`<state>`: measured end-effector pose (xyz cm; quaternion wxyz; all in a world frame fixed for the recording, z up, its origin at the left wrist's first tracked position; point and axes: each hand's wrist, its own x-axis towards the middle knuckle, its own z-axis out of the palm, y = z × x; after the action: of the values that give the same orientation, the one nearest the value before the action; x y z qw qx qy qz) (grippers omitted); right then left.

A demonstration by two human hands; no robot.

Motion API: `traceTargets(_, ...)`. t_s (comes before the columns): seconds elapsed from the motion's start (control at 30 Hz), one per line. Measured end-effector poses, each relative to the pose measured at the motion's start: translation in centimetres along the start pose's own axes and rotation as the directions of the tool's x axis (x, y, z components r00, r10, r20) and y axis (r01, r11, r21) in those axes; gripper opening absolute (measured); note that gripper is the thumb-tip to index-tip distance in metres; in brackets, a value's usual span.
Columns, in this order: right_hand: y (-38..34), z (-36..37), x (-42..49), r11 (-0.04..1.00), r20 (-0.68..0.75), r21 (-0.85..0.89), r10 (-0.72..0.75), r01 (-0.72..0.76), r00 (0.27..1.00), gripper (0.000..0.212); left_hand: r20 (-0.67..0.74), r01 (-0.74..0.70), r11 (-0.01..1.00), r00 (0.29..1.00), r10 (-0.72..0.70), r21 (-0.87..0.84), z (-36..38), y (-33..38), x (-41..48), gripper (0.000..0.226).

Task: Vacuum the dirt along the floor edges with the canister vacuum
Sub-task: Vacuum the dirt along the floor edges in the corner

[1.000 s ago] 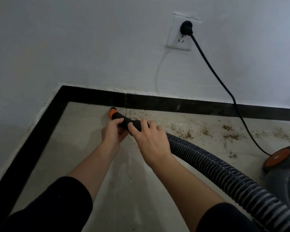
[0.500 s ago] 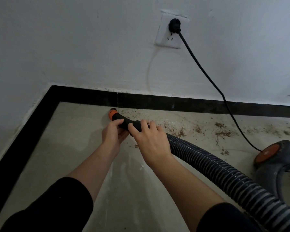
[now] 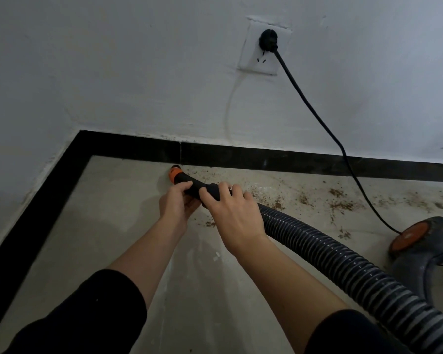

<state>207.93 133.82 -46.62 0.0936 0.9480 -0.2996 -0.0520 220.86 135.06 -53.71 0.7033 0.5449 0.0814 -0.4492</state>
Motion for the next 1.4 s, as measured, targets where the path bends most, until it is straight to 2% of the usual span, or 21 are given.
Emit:
traceTargets(0.17,-1.2,0.1,0.9,1.0,-0.023,0.015,-0.022,0.022,1.0,0.069,-0.028,-0.007,1.0,1.0,0.007,-0.005,-1.3,0.9,0.9,0.036)
traceTargets(0.47,-3.0,0.2,2.8,0.998,-0.028,0.023,-0.054,0.055,0.998,0.073,-0.027,-0.049,0.999,0.998,0.048,-0.023,-3.2,2.5,1.9,0.035)
traceTargets(0.87,1.1,-0.2,-0.3,1.0,0.016,0.003,-0.008,0.008,1.0,0.073,0.033,0.022,0.999,0.999,-0.021,-0.039,1.1,-0.5,-0.1,0.027)
traceTargets(1.2,3.2,0.3,-2.1,1.0,0.018,0.013,0.016,-0.017,1.0,0.071,0.061,0.016,1.0,0.998,-0.015,-0.013,3.0,-2.4,-1.1,0.016)
traceTargets(1.4,4.4,0.5,-2.6,0.999,0.035,-0.008,0.032,-0.032,0.999,0.075,0.081,0.013,1.0,0.997,-0.013,0.008,3.9,-3.4,-0.8,0.031)
